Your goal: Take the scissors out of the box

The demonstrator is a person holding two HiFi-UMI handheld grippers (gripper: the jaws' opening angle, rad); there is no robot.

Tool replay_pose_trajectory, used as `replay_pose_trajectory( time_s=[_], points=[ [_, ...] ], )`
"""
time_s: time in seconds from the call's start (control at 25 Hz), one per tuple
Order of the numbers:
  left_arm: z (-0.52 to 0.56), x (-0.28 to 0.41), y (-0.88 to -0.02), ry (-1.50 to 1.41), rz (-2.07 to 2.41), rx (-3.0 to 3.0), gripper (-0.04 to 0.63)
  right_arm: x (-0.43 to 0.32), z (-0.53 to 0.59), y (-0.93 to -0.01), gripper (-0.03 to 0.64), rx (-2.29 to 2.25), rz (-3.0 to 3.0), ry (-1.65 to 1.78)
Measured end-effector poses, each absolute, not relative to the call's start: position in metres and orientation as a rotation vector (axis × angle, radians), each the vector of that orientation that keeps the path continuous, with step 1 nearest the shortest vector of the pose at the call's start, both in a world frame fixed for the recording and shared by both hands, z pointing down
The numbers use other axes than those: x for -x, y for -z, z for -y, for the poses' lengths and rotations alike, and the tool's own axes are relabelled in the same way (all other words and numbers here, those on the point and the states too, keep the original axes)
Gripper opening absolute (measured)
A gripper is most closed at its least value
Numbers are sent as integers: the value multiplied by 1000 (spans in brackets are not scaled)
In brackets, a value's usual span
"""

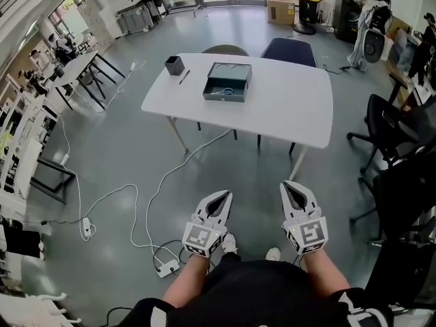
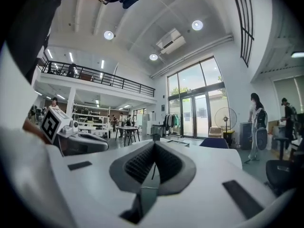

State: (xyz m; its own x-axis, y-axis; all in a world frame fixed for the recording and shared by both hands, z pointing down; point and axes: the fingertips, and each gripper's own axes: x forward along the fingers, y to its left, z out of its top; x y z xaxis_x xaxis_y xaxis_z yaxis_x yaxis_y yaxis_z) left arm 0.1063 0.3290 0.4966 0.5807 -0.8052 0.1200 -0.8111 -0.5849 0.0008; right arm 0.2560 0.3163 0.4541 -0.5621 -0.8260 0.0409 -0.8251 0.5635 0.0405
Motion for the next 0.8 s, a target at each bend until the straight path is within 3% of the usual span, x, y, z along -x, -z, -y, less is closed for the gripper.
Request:
replay_pose_trajectory(
  time_s=[0.8],
  points=[
    [-279,39,-498,-147,1351,-2799,12,-113,-271,-447,6,-1537,2711,11]
  ],
)
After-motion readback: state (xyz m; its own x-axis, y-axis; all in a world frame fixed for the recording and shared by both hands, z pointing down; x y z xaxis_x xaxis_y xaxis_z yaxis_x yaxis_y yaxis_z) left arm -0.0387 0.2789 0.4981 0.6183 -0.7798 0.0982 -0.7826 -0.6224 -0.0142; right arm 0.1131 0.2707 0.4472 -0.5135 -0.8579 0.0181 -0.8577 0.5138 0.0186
